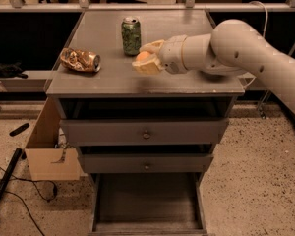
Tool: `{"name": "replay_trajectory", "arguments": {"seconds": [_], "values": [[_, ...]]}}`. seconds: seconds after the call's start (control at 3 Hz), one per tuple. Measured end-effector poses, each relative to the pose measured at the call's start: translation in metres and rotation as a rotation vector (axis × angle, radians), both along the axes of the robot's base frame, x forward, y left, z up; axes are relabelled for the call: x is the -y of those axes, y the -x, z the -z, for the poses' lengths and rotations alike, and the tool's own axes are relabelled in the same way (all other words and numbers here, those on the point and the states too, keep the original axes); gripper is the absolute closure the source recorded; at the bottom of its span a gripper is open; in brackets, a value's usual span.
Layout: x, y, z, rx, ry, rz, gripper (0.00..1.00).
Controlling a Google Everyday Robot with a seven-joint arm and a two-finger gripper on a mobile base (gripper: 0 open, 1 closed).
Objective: Pick orange from bottom drawer and place on counter
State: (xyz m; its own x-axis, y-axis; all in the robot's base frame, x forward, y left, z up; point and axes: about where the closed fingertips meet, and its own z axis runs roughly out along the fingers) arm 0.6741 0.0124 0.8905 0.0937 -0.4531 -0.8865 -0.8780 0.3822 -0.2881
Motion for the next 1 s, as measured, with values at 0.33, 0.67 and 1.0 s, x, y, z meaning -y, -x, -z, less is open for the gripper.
{"name": "replay_trajectory", "arguments": {"seconds": [0.33, 0.67, 1.0], "values": [[-0.0084, -0.0142, 0.0159, -0.027, -0.004, 0.023, 1.0], [-0.0091, -0.0145, 0.016, -0.027, -0.005, 0.023, 0.74], [-0.0091, -0.0145, 0.016, -0.027, -0.005, 0.023, 0.51]]}}
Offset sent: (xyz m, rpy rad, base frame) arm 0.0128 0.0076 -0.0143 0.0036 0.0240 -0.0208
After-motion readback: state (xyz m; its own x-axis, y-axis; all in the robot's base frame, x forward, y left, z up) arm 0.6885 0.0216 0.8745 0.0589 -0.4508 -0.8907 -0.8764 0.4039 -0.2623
